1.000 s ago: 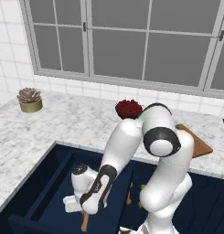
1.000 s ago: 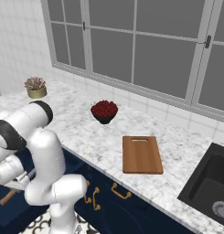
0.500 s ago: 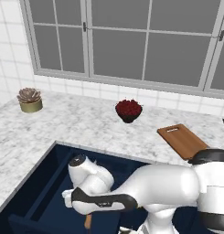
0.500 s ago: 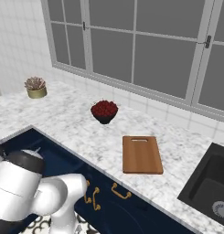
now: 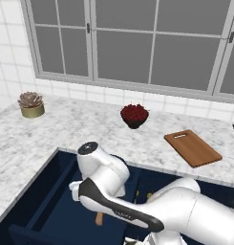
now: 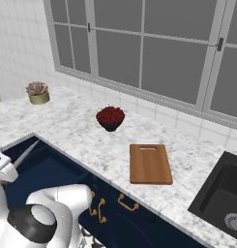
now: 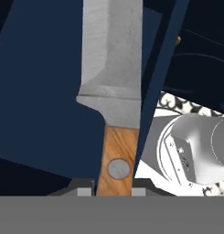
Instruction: Pick up the knife from the drawer and place it on the cutting board. Then place the meat from the plate to the cutting board.
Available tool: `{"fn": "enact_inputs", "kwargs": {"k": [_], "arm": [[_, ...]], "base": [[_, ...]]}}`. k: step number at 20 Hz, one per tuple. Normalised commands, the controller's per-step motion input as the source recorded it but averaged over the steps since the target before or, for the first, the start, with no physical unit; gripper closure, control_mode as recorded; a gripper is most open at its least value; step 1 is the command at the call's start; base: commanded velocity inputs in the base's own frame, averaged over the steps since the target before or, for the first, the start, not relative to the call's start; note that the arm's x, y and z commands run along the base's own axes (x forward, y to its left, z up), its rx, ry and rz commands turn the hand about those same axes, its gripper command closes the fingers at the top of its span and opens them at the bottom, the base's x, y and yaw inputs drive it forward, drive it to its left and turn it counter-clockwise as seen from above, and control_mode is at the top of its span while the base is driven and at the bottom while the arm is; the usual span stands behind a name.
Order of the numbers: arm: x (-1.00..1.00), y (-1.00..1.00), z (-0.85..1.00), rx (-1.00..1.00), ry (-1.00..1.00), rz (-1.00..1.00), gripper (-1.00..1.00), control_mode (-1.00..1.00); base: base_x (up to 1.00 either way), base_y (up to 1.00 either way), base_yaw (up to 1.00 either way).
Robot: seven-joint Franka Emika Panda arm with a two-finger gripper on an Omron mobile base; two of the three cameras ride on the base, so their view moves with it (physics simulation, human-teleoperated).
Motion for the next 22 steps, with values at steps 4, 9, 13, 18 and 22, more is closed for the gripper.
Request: {"fn": "enact_inputs", "kwargs": {"k": [4,9,13,18,22], "arm": [[0.42,-0.54,1.00,0.00,0.08,-0.18,1.00,-1.00],[0.42,-0.95,0.99,0.08,0.12,-0.29,1.00,-1.00],[0.44,-1.00,0.82,0.13,0.11,-0.31,1.00,-1.00],[0.22,-0.94,-0.12,0.07,0.08,-0.26,1.00,-1.00],[0.27,-0.95,-0.56,0.02,0.00,-0.15,1.00,-1.00]], "base": [[0.00,0.00,0.00],[0.00,0.00,0.00],[0.00,0.00,0.00],[0.00,0.00,0.00],[0.00,0.00,0.00]]}}
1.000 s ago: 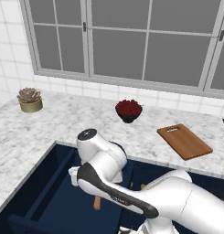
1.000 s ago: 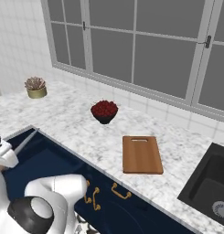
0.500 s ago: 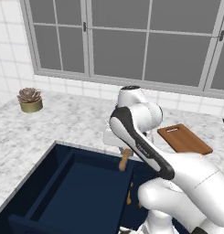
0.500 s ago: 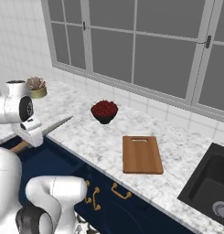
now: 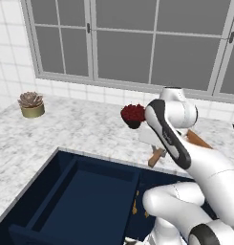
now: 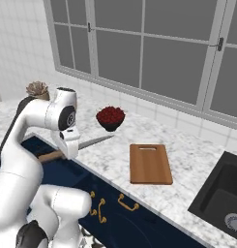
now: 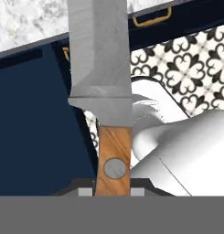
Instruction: Pick up the knife from the drawer and place it on the cutting board. Then place the meat from the plate to the cutting board.
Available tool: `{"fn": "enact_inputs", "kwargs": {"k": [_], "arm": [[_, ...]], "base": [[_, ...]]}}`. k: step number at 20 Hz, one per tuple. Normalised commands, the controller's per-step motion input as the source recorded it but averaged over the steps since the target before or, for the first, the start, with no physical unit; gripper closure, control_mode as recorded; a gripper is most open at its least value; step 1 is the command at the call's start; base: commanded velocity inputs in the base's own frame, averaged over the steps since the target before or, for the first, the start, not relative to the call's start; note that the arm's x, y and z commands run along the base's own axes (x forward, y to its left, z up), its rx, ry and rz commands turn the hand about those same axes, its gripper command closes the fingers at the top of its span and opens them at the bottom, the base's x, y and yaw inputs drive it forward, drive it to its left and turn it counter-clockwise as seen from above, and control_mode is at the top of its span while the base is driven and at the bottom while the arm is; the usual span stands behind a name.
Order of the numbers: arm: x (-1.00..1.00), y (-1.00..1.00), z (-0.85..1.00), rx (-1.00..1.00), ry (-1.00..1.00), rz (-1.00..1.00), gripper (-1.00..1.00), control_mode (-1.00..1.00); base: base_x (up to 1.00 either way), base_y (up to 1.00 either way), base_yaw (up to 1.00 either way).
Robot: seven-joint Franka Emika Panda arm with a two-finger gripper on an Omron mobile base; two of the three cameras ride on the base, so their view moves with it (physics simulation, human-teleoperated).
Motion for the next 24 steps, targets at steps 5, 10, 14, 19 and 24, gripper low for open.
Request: {"fn": "enact_inputs", "kwargs": {"k": [5,10,14,19,24], "arm": [[0.49,-1.00,-0.49,0.02,0.00,-0.14,1.00,-1.00],[0.65,-0.93,-0.24,0.00,0.07,-0.14,1.00,-1.00],[0.74,-0.81,-0.10,0.00,0.05,-0.10,1.00,-1.00],[0.83,-0.70,-0.50,0.00,0.01,-0.04,1.00,-1.00],[0.65,-0.64,-0.53,0.00,0.00,0.00,1.00,-1.00]], "base": [[0.00,0.00,0.00],[0.00,0.00,0.00],[0.00,0.00,0.00],[0.00,0.00,0.00],[0.00,0.00,0.00]]}}
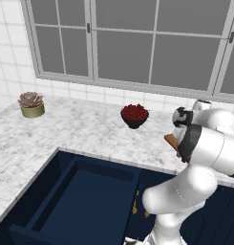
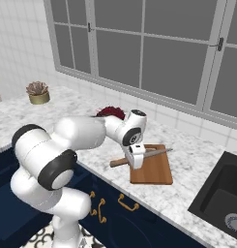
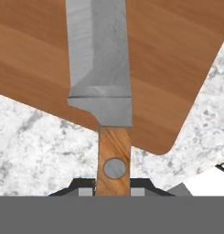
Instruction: Pick up the knife from the drawer and place it on the cutting board. Then place the meat from the plate to the cutting board.
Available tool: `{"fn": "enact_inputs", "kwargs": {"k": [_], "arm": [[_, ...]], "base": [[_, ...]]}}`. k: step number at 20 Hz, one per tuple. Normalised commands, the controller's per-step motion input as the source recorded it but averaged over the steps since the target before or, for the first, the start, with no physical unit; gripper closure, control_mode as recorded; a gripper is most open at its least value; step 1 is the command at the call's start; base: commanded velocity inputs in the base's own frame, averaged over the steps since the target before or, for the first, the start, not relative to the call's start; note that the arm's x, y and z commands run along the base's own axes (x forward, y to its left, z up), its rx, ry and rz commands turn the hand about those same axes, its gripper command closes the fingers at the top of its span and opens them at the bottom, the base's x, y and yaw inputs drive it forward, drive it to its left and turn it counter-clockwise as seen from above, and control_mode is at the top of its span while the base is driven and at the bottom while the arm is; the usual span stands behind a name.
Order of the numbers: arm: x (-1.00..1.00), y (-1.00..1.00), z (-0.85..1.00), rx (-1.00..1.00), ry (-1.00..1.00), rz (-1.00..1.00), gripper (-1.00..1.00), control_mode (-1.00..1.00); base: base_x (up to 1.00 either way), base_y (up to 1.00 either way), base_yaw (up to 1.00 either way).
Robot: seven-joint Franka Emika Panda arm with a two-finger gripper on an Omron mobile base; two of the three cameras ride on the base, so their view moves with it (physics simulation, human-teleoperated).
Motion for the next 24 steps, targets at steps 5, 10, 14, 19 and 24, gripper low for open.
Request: {"fn": "enact_inputs", "kwargs": {"k": [5,10,14,19,24], "arm": [[0.71,-0.51,-0.43,0.00,0.00,0.00,1.00,-1.00],[0.13,-0.10,-0.45,0.00,0.00,0.00,1.00,-1.00],[0.00,0.20,-0.24,0.00,0.00,0.00,1.00,-1.00],[0.00,0.31,-0.22,0.00,-0.01,0.00,-1.00,-1.00],[-0.32,0.13,0.18,0.00,-0.10,0.00,-1.00,-1.00]], "base": [[0.00,0.00,0.00],[0.00,0.00,0.00],[0.00,0.00,0.00],[0.00,0.00,0.00],[0.00,0.00,0.00]]}}
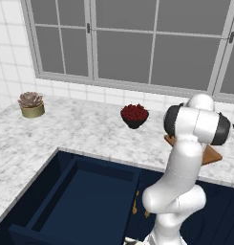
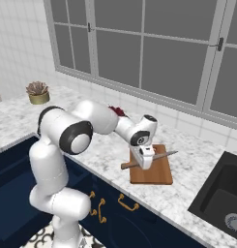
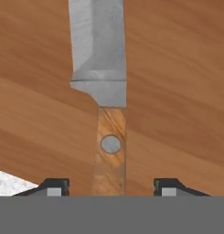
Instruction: Pick up the knife from the drawer and place it on the cutting board. Then place the meat from the plate to the cutting board.
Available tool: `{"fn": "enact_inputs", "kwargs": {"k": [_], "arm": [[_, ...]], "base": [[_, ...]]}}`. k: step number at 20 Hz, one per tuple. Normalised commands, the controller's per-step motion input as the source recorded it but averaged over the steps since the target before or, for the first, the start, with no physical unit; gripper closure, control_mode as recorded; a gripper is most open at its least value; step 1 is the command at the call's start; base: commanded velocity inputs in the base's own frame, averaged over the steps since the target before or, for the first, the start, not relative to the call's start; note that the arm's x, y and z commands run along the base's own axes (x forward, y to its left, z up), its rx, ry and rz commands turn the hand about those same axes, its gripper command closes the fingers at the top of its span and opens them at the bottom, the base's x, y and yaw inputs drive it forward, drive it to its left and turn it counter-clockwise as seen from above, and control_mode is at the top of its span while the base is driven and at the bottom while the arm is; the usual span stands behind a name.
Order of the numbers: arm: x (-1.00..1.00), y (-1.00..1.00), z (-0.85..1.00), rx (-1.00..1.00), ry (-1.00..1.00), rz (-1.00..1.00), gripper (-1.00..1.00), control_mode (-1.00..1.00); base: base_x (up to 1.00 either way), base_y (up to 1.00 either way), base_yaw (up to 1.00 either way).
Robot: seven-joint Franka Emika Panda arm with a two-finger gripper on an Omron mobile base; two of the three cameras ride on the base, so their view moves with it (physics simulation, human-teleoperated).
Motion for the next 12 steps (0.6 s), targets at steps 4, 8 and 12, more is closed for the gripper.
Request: {"fn": "enact_inputs", "kwargs": {"k": [4,8,12], "arm": [[-0.93,0.02,0.93,0.00,-0.33,0.00,-1.00,-1.00],[-0.91,0.55,0.78,-0.02,-0.14,0.00,-1.00,-1.00],[-0.30,1.00,0.39,-0.13,-0.02,0.00,-1.00,-1.00]], "base": [[0.00,0.00,0.00],[0.00,0.00,0.00],[0.00,0.00,0.00]]}}
